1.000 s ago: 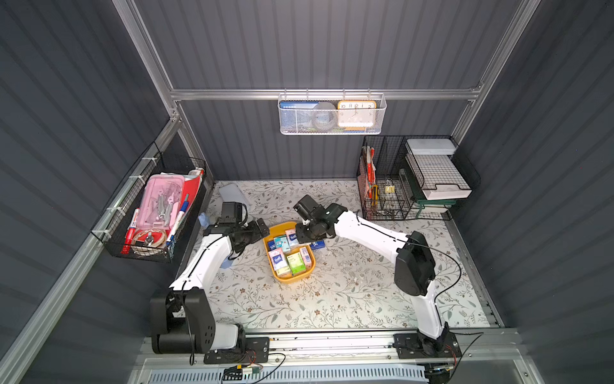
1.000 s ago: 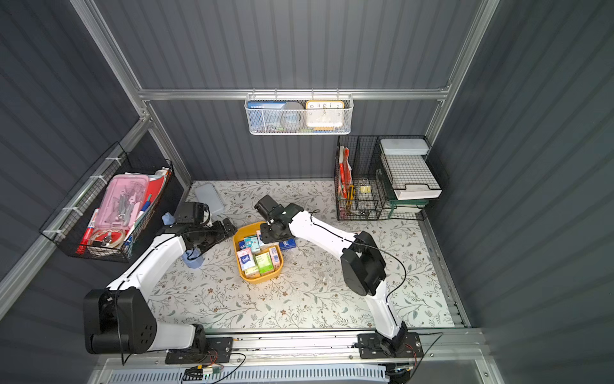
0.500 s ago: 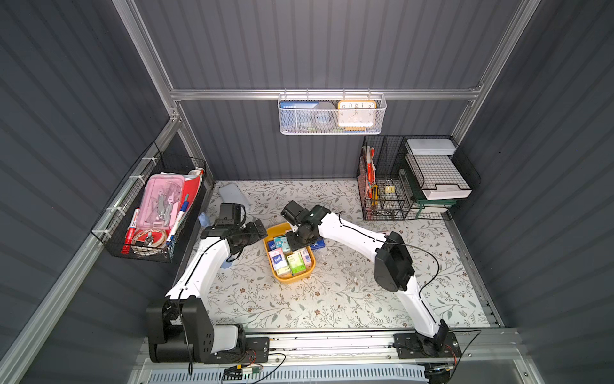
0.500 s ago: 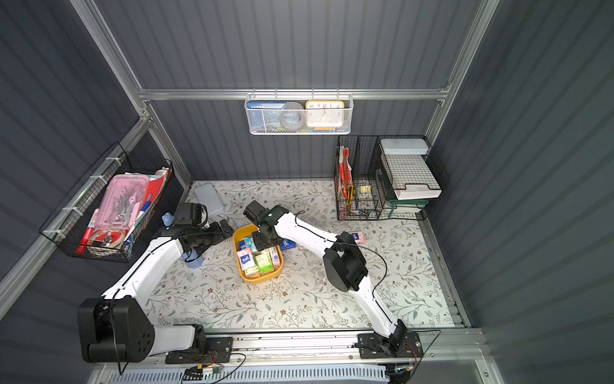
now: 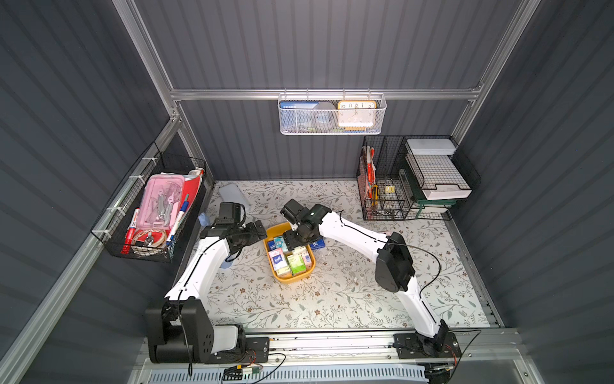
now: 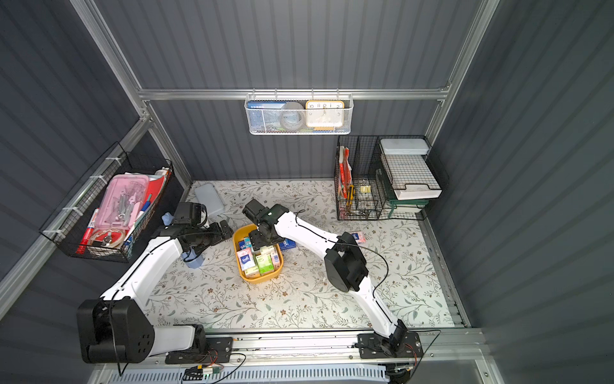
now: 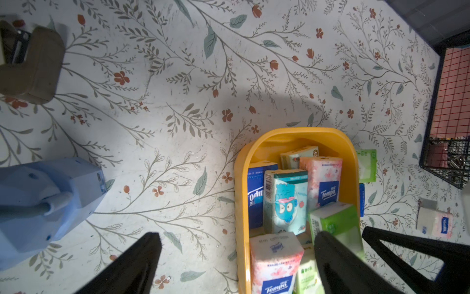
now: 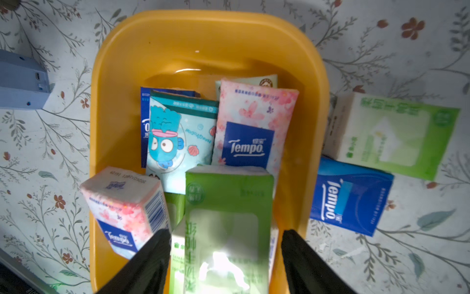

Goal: Put the pocket tissues into the storage box
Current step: Place the pocket tissues in the storage box, then pick up the pocket tissues from the center of the board.

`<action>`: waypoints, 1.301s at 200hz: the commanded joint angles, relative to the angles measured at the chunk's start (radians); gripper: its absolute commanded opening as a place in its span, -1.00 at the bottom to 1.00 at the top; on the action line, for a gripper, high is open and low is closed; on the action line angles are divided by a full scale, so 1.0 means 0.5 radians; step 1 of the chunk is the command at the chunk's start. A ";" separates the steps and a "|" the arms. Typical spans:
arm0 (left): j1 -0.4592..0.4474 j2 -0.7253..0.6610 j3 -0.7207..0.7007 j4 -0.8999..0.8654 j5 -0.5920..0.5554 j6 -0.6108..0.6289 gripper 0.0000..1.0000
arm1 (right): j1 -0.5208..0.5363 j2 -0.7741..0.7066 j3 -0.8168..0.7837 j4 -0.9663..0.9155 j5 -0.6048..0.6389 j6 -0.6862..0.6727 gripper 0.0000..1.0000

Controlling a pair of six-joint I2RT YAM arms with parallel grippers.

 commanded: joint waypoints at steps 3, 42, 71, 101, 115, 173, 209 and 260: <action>0.006 0.052 0.149 -0.035 0.114 0.091 0.98 | -0.105 -0.230 -0.092 -0.015 0.020 0.034 0.47; -0.108 0.154 0.279 -0.015 0.200 0.063 0.98 | -0.334 -0.525 -0.569 0.138 -0.020 0.034 0.48; -0.242 0.235 0.367 -0.015 0.199 0.049 0.98 | -0.610 -0.770 -1.027 0.312 -0.172 -0.023 0.48; -0.300 0.280 0.380 0.047 0.260 -0.002 0.98 | -0.861 -0.949 -1.354 0.421 -0.195 -0.144 0.52; -0.304 0.299 0.388 0.067 0.284 -0.030 0.98 | -0.948 -0.964 -1.407 0.402 -0.150 -0.178 0.54; -0.330 0.359 0.434 0.080 0.309 -0.069 0.98 | -1.282 -0.840 -1.434 0.471 -0.107 -0.339 0.57; -0.333 0.339 0.419 0.080 0.286 -0.075 0.98 | -1.370 -0.747 -1.427 0.519 -0.129 -0.373 0.59; -0.333 0.338 0.414 0.074 0.273 -0.081 0.98 | -1.420 -0.605 -1.379 0.577 -0.131 -0.412 0.60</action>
